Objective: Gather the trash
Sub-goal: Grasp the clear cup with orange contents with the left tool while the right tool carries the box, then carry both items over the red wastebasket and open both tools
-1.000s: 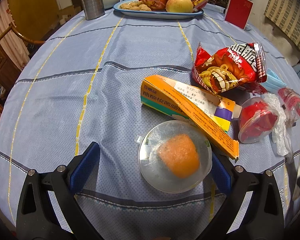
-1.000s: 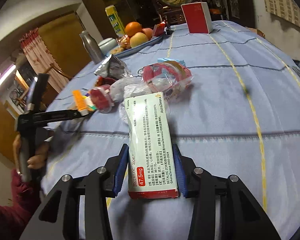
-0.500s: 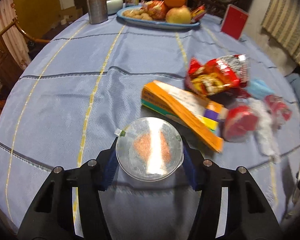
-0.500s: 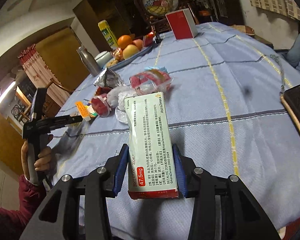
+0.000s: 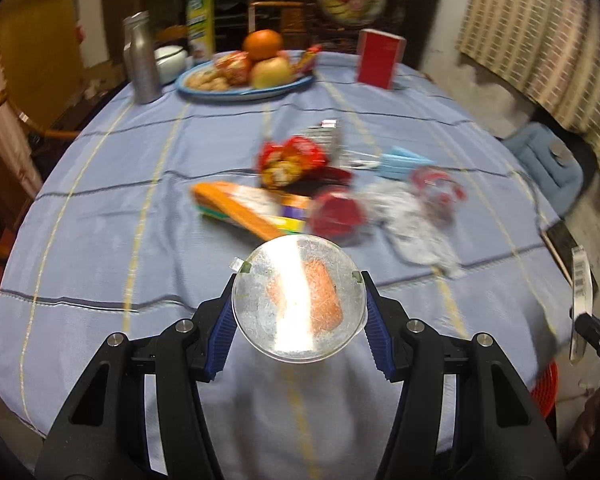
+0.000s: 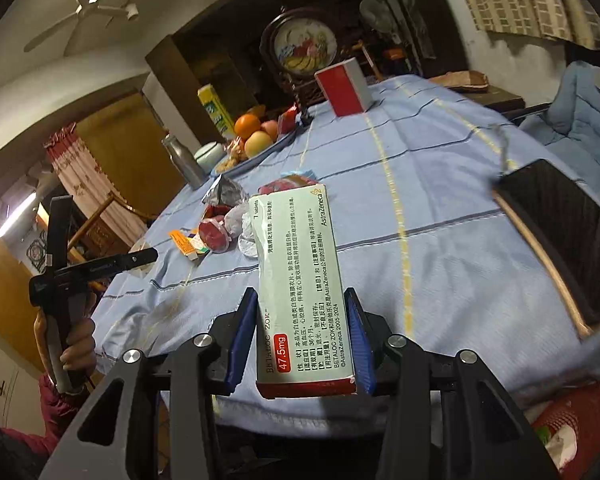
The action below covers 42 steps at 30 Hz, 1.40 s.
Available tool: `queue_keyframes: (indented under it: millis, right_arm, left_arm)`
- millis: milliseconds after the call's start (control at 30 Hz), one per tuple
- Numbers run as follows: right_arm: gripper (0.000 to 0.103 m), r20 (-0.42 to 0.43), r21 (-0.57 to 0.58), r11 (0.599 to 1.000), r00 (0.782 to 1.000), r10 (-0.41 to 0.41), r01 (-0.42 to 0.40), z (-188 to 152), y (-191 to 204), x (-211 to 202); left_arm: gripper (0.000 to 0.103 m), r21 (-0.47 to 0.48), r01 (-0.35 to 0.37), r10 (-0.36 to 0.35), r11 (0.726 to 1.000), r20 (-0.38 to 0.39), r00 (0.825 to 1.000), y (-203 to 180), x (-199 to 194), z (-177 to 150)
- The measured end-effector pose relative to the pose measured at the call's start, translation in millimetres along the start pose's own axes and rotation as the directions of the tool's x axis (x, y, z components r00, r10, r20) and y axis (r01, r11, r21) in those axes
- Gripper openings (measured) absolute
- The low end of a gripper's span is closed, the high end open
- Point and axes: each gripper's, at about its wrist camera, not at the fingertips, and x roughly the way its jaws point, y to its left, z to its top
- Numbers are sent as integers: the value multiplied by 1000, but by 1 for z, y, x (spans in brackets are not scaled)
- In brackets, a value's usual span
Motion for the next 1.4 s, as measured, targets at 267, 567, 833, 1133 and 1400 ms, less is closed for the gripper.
queue_keyframes:
  millis: [267,567,833,1133,1400]
  right_arm:
    - [43,98,48,997,993,-62,57,-26,-26,-69]
    - [43,175,162,965,956,-235,207,-82,-79,-157]
    - [47,35,329,855,900,-435,401,-146,-172,-165]
    - [72,105,454,780,843,-527,431,-165,-207,-212]
    - [74,143,526,756,835,-531,391,-175,-221,-238]
  left_arm:
    - [56,135,105,-110,985,25,994,-77,-27,-16]
    - [57,316,222,-232,922,-6,973,-177,-43,-44]
    - [57,469,321,-303,823,-115,946,-271,-35,-79]
    - [57,594,427,-342,682,-257,904,-376,-11,-118]
    - [57,658,485,-332,576,-354,874,-445,9,-152]
